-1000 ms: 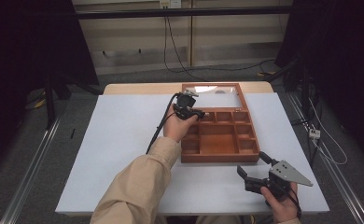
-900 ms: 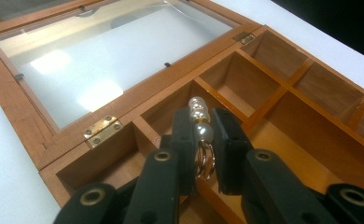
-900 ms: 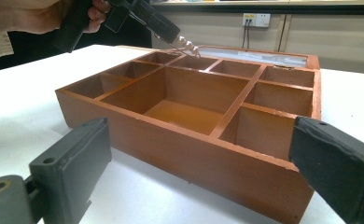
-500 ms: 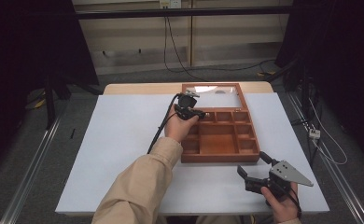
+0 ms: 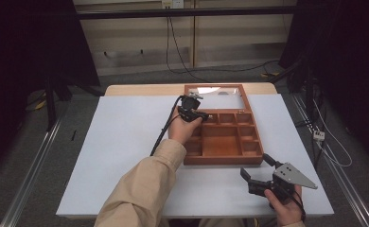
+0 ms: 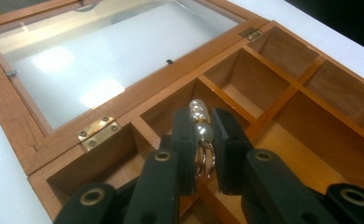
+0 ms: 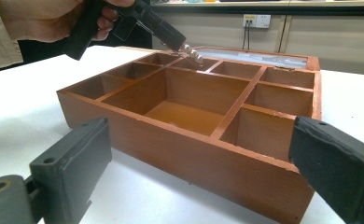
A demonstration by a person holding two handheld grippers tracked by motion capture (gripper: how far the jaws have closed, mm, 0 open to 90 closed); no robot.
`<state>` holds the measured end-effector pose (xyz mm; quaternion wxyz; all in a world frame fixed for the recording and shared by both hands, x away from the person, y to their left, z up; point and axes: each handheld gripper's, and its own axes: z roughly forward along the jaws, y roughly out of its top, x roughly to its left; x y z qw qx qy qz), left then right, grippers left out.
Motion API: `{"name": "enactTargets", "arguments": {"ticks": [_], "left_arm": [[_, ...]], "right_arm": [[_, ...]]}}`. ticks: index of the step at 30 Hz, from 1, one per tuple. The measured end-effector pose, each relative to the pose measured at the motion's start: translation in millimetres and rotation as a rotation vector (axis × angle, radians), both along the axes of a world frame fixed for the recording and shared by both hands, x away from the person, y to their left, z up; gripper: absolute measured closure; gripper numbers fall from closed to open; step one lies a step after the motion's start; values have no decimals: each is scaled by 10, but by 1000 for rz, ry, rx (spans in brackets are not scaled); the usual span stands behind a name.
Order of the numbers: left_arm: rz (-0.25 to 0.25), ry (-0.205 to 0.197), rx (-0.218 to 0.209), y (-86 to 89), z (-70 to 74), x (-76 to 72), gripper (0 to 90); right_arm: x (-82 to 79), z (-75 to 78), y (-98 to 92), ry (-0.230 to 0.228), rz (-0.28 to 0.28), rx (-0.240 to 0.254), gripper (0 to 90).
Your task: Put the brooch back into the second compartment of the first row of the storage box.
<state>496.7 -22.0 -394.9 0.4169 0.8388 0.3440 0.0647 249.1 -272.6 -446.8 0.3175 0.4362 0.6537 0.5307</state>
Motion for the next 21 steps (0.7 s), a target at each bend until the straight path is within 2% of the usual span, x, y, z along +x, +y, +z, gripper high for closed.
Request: {"name": "enactTargets", "arguments": {"ticks": [21], "left_arm": [[-3,7,9,-83,-58,38,802]], "right_arm": [[3,-8,7,4,4,4,54]]}}
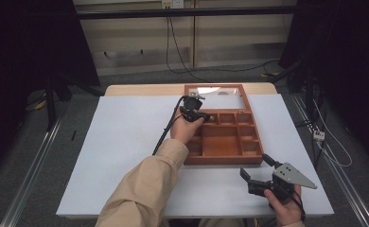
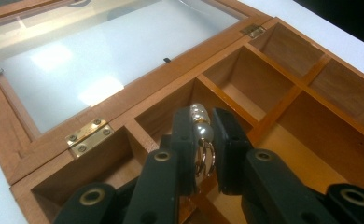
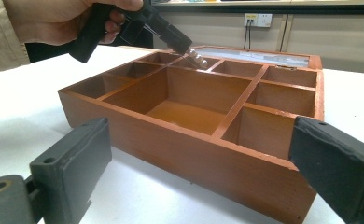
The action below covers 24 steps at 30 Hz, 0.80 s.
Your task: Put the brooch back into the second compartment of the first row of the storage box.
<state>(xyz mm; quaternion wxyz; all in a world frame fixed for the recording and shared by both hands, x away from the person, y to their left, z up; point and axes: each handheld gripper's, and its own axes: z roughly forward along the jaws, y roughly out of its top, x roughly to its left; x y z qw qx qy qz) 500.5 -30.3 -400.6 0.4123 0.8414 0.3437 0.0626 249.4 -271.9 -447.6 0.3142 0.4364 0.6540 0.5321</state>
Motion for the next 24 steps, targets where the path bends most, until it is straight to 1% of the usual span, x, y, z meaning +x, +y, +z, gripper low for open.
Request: {"name": "enactTargets", "arguments": {"ticks": [3,4,5,6,7,9,11,15,17,19,22,24], "left_arm": [[15,-1,-8,-16,-8,7,787],[33,0,-11,-22,-8,7,720],[31,5,-12,-23,-9,11,646],[21,5,-3,-21,-4,8,672],[21,-1,10,-12,4,7,680],[23,2,9,7,15,7,675],[24,-4,14,30,37,6,670],[22,-7,12,64,78,-10,666],[19,-5,15,78,93,-22,651],[20,-4,6,86,108,-36,644],[11,4,-7,104,130,-54,610],[12,4,-8,114,139,-66,582]], "right_arm": [[-1,2,-3,-3,0,0,54],[-1,1,-2,-2,-1,2,54],[-1,-1,-2,-1,-1,2,54],[-1,-3,-1,1,-2,4,54],[0,-6,-3,2,0,1,54],[0,-7,-1,3,0,2,54],[0,-6,-1,2,0,2,54],[2,-7,-2,2,0,2,54],[3,-8,1,1,1,1,54],[3,-8,4,2,1,1,54],[3,-5,5,2,2,2,54],[3,-4,7,1,1,2,54]]}}
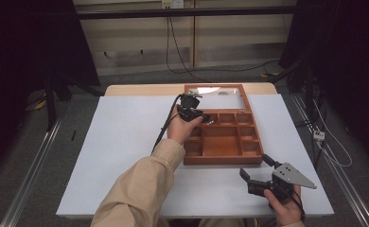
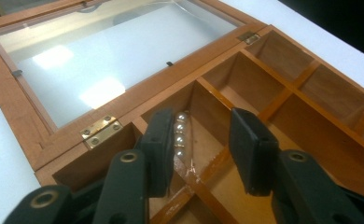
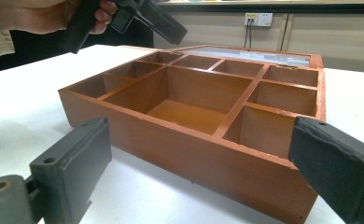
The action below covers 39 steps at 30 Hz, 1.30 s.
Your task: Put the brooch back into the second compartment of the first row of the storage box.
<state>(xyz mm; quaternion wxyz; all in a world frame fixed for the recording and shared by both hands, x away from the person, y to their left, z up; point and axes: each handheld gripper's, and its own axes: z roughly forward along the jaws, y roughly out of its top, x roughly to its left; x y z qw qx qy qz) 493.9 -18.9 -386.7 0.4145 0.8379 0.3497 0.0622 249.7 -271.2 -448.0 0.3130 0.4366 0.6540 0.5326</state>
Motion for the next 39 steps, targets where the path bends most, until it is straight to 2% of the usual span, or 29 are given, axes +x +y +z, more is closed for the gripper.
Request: {"name": "enactTargets", "arguments": {"ticks": [6,17,29,36,39], "left_arm": [[4,19,-24,81,35,-35,431],[-26,23,-30,261,105,-150,287],[-70,23,-55,503,92,-320,237],[-65,26,-86,785,25,-453,191],[-60,27,-83,921,-8,-511,185]], "right_arm": [[2,1,10,1,2,-2,54],[56,10,36,-2,8,-2,54],[52,5,44,5,11,-2,54],[49,2,48,7,13,-9,54],[48,2,65,10,19,-5,54]]}}
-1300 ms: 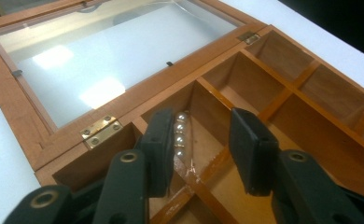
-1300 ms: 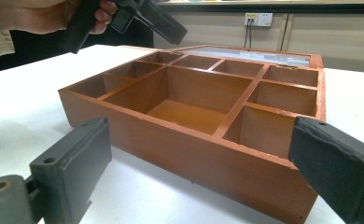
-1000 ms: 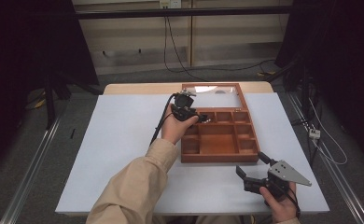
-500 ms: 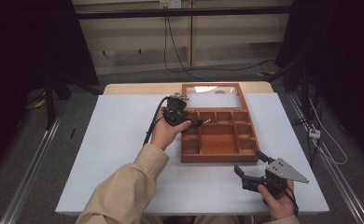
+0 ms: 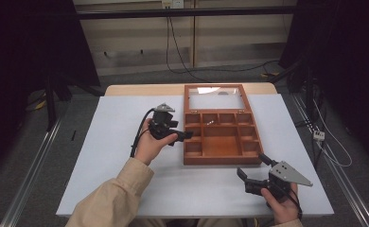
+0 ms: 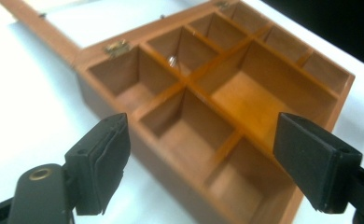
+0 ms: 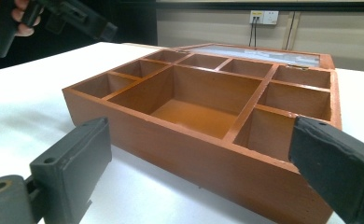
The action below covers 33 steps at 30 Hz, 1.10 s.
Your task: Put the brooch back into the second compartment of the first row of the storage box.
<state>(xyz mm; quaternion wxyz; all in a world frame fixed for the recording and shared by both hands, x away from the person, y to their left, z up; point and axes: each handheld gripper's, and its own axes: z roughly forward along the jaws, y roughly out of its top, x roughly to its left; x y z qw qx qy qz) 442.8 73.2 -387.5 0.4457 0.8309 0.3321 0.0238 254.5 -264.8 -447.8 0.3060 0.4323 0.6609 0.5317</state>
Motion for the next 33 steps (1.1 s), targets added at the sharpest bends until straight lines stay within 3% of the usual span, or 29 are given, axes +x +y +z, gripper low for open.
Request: {"name": "enactTargets", "arguments": {"ticks": [9,15,33], "left_arm": [[13,-5,-15,362,-77,-194,157],[22,-4,9,570,-168,-319,144],[51,-33,6,1174,-322,-653,135]], "right_arm": [[4,8,31,-2,1,-2,54],[2,9,46,0,8,-5,54],[0,9,71,2,13,-6,54]]}}
